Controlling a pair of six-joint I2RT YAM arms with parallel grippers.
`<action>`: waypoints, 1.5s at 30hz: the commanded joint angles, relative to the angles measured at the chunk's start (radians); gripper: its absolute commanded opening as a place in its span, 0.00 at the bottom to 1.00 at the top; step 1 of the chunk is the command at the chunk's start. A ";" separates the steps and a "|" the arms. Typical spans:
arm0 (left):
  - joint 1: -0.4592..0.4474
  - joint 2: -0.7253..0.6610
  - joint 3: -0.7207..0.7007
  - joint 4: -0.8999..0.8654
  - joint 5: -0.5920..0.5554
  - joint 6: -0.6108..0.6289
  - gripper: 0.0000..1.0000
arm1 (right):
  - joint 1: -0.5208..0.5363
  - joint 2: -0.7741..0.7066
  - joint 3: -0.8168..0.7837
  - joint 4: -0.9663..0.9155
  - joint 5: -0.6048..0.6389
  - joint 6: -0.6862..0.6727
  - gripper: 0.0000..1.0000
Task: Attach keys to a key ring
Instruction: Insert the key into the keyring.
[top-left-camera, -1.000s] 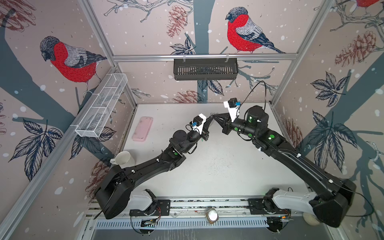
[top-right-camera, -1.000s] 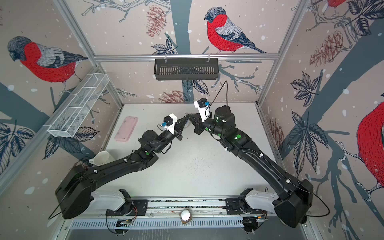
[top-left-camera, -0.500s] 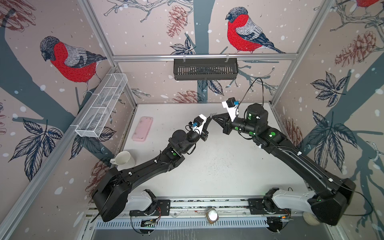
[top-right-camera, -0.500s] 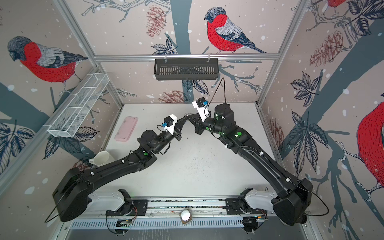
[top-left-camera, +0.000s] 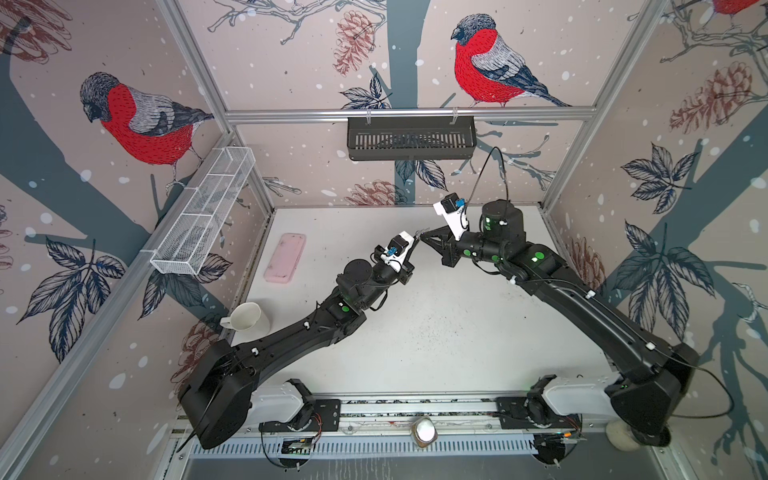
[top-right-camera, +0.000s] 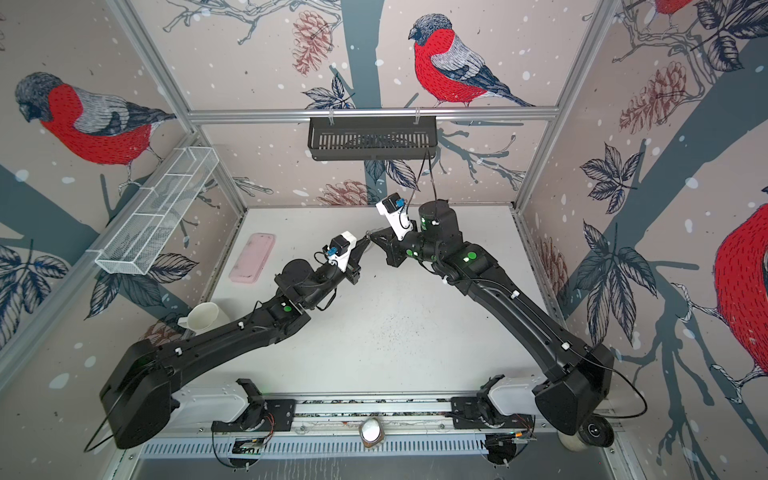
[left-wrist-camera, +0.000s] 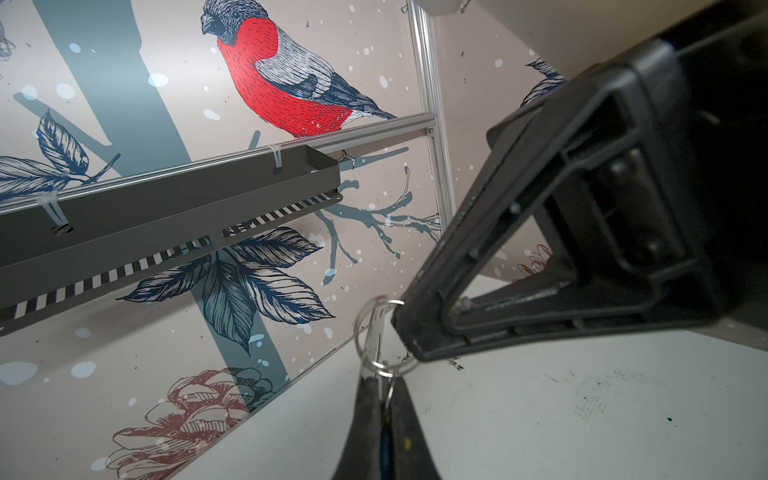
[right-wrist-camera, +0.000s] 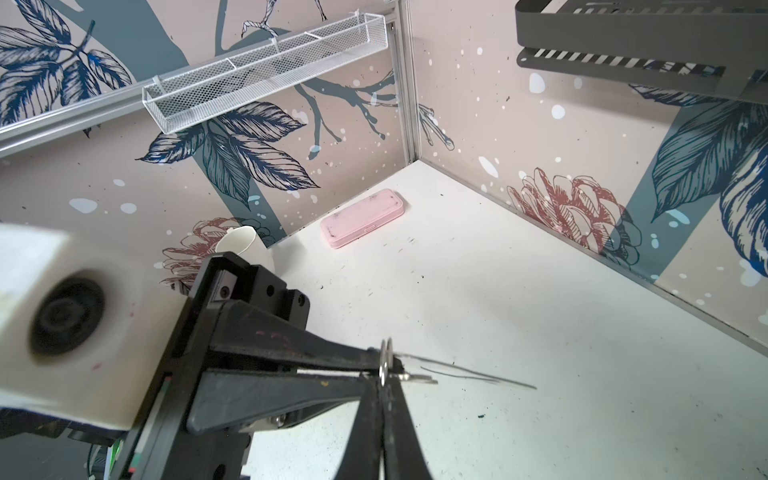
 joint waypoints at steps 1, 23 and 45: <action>0.015 -0.017 -0.003 0.033 -0.046 0.019 0.00 | 0.000 0.017 0.023 -0.099 -0.004 -0.019 0.00; 0.042 -0.055 -0.020 -0.022 0.024 0.135 0.00 | 0.027 0.104 0.122 -0.277 -0.102 -0.100 0.00; 0.048 -0.092 -0.071 0.006 0.028 0.101 0.23 | -0.019 0.096 0.125 -0.249 -0.156 -0.069 0.00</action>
